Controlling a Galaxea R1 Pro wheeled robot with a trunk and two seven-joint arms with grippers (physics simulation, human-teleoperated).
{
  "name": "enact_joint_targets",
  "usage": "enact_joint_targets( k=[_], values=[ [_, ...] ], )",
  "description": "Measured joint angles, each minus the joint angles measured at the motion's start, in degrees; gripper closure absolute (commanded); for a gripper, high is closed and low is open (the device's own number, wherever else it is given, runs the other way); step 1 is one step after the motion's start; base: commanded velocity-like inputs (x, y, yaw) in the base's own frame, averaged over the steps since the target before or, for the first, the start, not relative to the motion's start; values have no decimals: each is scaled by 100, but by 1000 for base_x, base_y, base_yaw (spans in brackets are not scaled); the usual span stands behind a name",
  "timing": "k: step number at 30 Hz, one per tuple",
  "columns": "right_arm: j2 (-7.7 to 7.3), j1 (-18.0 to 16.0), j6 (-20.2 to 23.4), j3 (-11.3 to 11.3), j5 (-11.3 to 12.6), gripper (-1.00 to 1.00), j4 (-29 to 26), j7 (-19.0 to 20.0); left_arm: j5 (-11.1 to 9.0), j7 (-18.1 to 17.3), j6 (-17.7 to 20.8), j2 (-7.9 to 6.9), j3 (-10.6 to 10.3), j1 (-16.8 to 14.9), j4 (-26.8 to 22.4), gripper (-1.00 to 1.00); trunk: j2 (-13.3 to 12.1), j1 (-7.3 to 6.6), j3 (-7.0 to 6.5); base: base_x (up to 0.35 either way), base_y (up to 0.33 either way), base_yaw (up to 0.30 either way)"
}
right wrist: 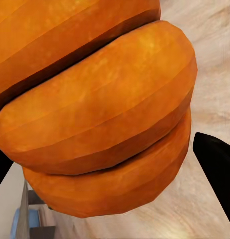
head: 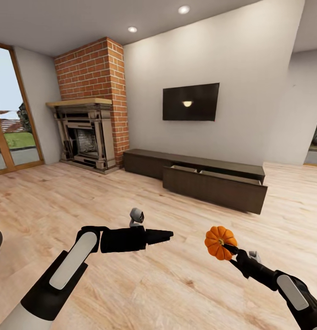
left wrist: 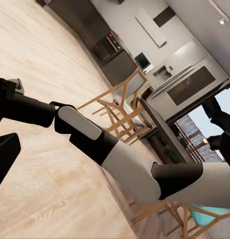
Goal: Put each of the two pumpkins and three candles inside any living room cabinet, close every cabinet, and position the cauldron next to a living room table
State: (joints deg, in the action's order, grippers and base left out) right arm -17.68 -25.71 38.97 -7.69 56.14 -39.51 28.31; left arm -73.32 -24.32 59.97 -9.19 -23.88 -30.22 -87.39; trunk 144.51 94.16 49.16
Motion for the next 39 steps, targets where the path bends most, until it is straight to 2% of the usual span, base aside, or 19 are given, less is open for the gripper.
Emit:
enact_joint_targets(
  k=[31, 39],
  values=[
    [3, 1, -6, 1, -4, 100, -15, -5, 0, -1, 0, -5, -5, 1, -8, -100, 0, 0, 0, 330, -74, 21],
    [1, 0, -9, 4, -5, 100, -16, -16, 1, 0, 0, -1, -5, 4, -9, -100, 0, 0, 21, 330, -74, 150]
  ],
)
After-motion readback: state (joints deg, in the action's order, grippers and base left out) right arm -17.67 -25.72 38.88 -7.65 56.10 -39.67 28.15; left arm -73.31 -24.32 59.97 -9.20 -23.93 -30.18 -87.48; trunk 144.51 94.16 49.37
